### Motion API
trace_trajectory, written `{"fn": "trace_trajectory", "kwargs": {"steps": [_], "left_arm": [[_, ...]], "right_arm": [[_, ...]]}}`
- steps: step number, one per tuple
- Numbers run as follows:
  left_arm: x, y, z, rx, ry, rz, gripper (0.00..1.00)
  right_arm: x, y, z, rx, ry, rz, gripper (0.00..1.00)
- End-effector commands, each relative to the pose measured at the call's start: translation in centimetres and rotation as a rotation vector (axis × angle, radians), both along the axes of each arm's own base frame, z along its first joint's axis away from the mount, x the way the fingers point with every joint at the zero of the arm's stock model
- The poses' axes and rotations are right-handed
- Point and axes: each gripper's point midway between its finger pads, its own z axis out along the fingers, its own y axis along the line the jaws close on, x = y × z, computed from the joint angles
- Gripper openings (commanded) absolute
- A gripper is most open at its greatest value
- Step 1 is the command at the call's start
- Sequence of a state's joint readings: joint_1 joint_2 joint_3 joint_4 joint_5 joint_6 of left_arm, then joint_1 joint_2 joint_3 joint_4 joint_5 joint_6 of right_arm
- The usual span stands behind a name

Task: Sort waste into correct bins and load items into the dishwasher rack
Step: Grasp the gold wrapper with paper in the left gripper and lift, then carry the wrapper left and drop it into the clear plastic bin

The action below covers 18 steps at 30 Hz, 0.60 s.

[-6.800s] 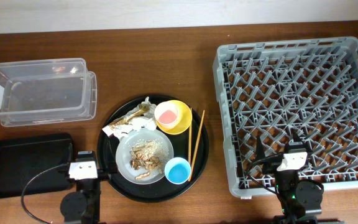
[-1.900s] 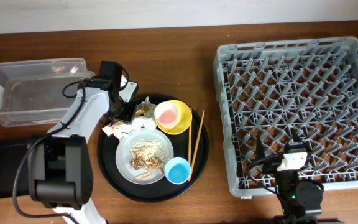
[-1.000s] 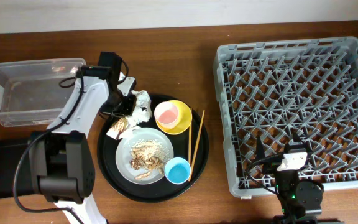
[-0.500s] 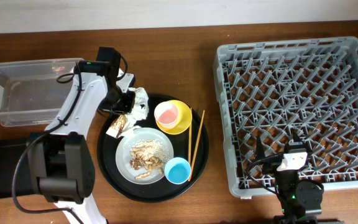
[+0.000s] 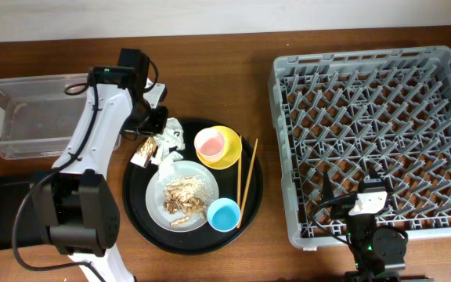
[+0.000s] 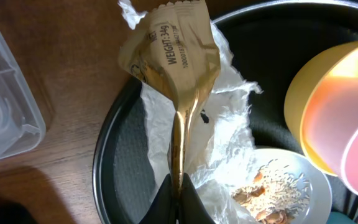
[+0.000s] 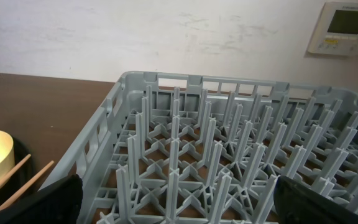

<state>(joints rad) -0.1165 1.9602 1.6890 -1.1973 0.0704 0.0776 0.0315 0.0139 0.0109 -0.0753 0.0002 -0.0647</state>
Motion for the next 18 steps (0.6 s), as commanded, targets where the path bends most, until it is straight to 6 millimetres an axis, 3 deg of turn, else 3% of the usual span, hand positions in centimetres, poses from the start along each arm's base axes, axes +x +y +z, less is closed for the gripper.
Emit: {"fn": "trace_trajectory", "kwargs": {"steps": [1, 10, 15, 18], "left_arm": [[0.5, 0.2, 0.7, 0.001, -0.012, 0.022, 0.01], [1.3, 1.6, 1.8, -0.004, -0.036, 0.104, 0.01], [3.8, 3.6, 5.6, -0.026, -0.139, 0.207, 0.01], [6.2, 5.7, 9.2, -0.054, -0.259, 0.325, 0.01]], "right_arm": [[0.0, -0.3, -0.2, -0.007, 0.004, -0.012, 0.98], [0.0, -0.3, -0.2, -0.007, 0.004, -0.013, 0.98], [0.0, -0.3, -0.2, -0.007, 0.004, -0.012, 0.98], [0.0, -0.3, -0.2, -0.007, 0.004, -0.012, 0.98]]}}
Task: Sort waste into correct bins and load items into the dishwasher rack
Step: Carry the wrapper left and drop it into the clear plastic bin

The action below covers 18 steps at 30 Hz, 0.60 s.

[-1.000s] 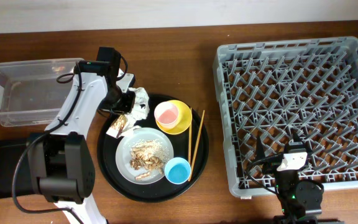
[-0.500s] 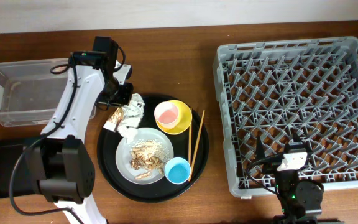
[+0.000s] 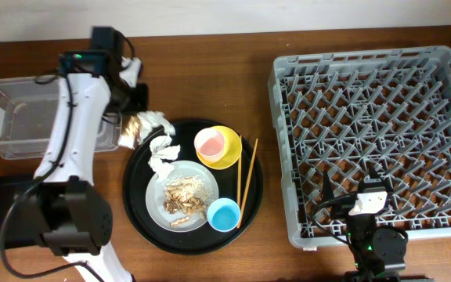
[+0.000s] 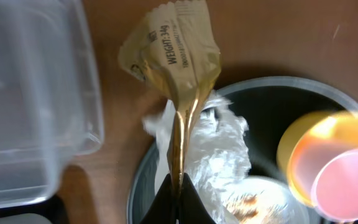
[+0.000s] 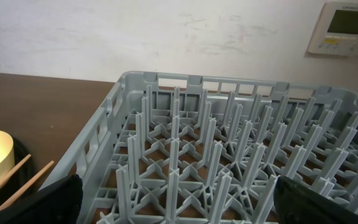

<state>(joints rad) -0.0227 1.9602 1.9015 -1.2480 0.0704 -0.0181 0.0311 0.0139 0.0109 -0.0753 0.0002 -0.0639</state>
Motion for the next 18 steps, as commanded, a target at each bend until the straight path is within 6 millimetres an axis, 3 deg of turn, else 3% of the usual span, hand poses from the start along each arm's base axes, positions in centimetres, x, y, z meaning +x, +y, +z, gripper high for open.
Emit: {"fn": "trace_trajectory", "kwargs": {"steps": [1, 4, 10, 18], "left_arm": [[3.0, 3.1, 4.2, -0.039, -0.146, 0.191, 0.01], [4.6, 6.2, 6.4, -0.083, -0.236, 0.365, 0.01], [5.2, 12.9, 7.5, -0.108, -0.317, 0.587, 0.01], [2.5, 22.1, 7.3, -0.001, -0.343, 0.884, 0.01]], "right_arm": [[0.0, -0.2, -0.2, -0.008, 0.004, -0.012, 0.98], [0.0, -0.2, -0.2, -0.008, 0.004, -0.012, 0.98], [0.0, -0.2, -0.2, -0.008, 0.004, -0.012, 0.98], [0.0, -0.2, -0.2, -0.008, 0.004, -0.012, 0.98]]}}
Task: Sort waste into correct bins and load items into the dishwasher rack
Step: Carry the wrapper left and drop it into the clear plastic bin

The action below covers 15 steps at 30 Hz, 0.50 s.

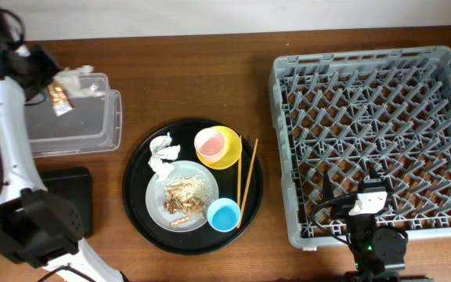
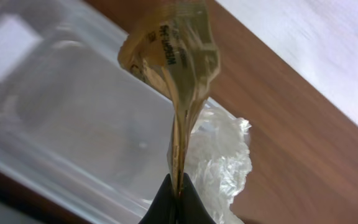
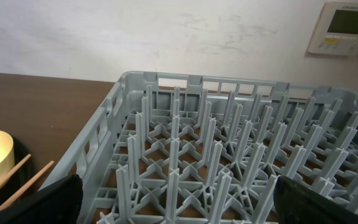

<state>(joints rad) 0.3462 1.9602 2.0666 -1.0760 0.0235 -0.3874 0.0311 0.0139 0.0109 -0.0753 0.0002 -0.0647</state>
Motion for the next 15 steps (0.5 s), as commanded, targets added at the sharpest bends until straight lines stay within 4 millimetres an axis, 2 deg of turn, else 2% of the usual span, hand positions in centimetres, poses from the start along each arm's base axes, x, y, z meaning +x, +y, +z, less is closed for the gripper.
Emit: {"fn": "trace_trajectory", "kwargs": {"steps": [1, 3, 7, 12, 14, 15], "left_arm": [[-1.5, 4.2, -0.2, 0.035, 0.015, 0.197, 0.01], [-2.0, 5.3, -0.4, 0.038, 0.021, 0.226, 0.01], [-2.4, 6.2, -1.6, 0.005, 0.041, 0.288, 0.01], [-1.4, 6.6, -3.9, -0.044, 0.047, 0.358, 0.01], [-1.1, 6.8, -4.7, -0.045, 0.056, 0.358, 0.10], [-0.9, 6.9, -5.1, -0.047, 0.060, 0.358, 0.18]], "right_arm": [[0.0, -0.2, -0.2, -0.007, 0.004, -0.012, 0.98], [0.0, -0.2, -0.2, -0.007, 0.004, -0.012, 0.98], [0.0, -0.2, -0.2, -0.007, 0.004, -0.012, 0.98], [0.0, -0.2, -0.2, -0.007, 0.004, -0.012, 0.98], [0.0, -0.2, -0.2, -0.007, 0.004, -0.012, 0.99], [0.0, -0.2, -0.2, -0.007, 0.004, -0.012, 0.98]]}}
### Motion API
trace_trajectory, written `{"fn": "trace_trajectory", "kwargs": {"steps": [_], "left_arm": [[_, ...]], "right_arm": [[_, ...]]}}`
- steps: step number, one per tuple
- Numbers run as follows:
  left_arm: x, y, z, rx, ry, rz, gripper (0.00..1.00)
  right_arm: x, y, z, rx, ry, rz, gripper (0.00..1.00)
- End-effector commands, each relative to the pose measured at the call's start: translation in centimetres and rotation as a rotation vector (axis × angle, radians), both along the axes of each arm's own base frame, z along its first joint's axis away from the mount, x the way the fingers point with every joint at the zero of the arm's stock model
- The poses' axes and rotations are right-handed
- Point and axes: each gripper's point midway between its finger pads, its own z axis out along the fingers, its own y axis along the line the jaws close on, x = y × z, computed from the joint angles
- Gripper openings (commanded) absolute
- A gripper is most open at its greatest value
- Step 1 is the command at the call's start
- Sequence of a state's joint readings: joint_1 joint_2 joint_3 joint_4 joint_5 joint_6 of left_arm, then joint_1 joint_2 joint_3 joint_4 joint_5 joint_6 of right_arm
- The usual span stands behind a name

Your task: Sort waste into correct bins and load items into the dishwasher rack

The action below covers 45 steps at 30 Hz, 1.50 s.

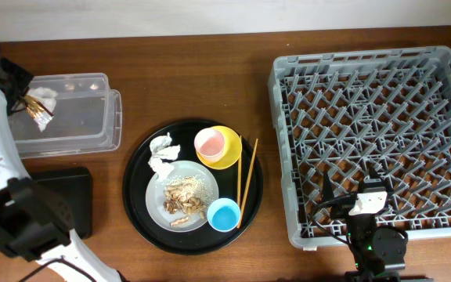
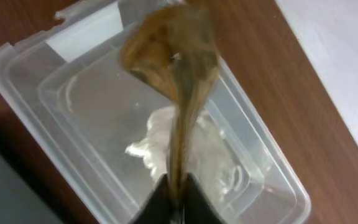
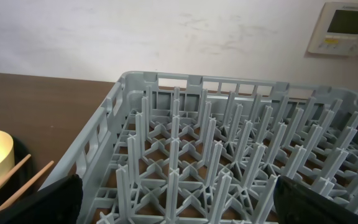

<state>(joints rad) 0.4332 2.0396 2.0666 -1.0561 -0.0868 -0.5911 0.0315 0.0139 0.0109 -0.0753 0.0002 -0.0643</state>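
Observation:
My left gripper [image 2: 176,186] is shut on a crumpled gold snack wrapper [image 2: 169,68] and holds it over the left end of the clear plastic bin [image 1: 92,117]. A white tissue [image 2: 185,140] shows just below the wrapper, over or in the bin [image 2: 73,99]; I cannot tell which. In the overhead view the left gripper [image 1: 30,102] is at the far left. My right gripper [image 3: 176,199] stands open over the front edge of the grey dishwasher rack [image 3: 229,155], nothing between its fingers.
A round black tray [image 1: 139,211] holds a crumpled tissue [image 1: 161,153], a pink cup in a yellow bowl [image 1: 218,146], a white plate of food scraps [image 1: 182,196], a blue cup [image 1: 224,214] and chopsticks [image 1: 247,178]. A black bin [image 1: 65,200] sits below the clear one. The rack [image 1: 374,133] fills the right.
My left gripper has shifted slightly left and toward the front with the wrapper, from above the bin's far-left edge to over its left end. The right arm has not moved.
My left gripper was shut on the gold wrapper, with a tissue, at the tray's left rim. Then it held them between tray and clear bin, then above the bin's far-left edge, and now over the bin's left end. The right gripper stayed open at the rack.

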Motion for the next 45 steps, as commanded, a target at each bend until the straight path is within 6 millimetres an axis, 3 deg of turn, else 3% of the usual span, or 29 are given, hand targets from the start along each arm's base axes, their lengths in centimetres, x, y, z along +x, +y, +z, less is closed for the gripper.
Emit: {"fn": "trace_trajectory", "kwargs": {"steps": [1, 5, 6, 11, 15, 20, 23, 28, 33, 37, 39, 42, 45], "left_arm": [[0.4, 0.7, -1.7, -0.012, 0.016, 0.041, 0.32], [0.7, 0.5, -1.6, -0.022, 0.006, 0.032, 0.48], [0.7, -0.5, -1.9, -0.072, 0.006, 0.001, 0.58], [2.2, -8.3, -1.1, -0.390, -0.104, -0.352, 0.58], [1.0, -13.4, -0.6, -0.580, -0.096, -0.485, 0.55], [-0.9, -18.5, -1.3, -0.594, 0.017, -0.673, 0.52], [-1.1, -21.1, -1.3, -0.581, 0.044, -0.754, 0.52], [-2.2, -23.2, -1.8, -0.433, 0.165, -0.802, 0.52], [-5.3, -24.8, -3.9, -0.247, 0.413, -0.844, 0.52], [-7.3, -28.0, -6.0, -0.221, 0.525, -0.922, 0.51], [-7.9, -29.6, -7.9, -0.221, 0.554, -0.957, 0.45], [-8.9, -30.2, -10.8, -0.214, 0.605, -0.954, 0.45], [-10.0, -29.5, -13.6, -0.192, 0.655, -0.935, 0.45]], "right_arm": [[0.0, -0.3, -0.2, -0.007, 0.004, -0.012, 0.98], [0.0, -0.3, -0.2, -0.007, 0.004, -0.012, 0.98], [0.0, -0.3, -0.2, -0.007, 0.004, -0.012, 0.98], [0.0, -0.3, -0.2, -0.007, 0.004, -0.012, 0.98], [0.0, -0.3, -0.2, -0.007, 0.004, -0.012, 0.98], [0.0, -0.3, -0.2, -0.007, 0.004, -0.012, 0.98], [0.0, -0.3, -0.2, -0.007, 0.004, -0.012, 0.98], [0.0, -0.3, -0.2, -0.007, 0.004, -0.012, 0.98], [0.0, -0.3, -0.2, -0.007, 0.004, -0.012, 0.98], [0.0, -0.3, -0.2, -0.007, 0.004, -0.012, 0.98], [0.0, -0.3, -0.2, -0.007, 0.004, -0.012, 0.98], [0.0, -0.3, -0.2, -0.007, 0.004, -0.013, 0.98], [0.0, -0.3, -0.2, -0.007, 0.004, -0.012, 0.98]]}}
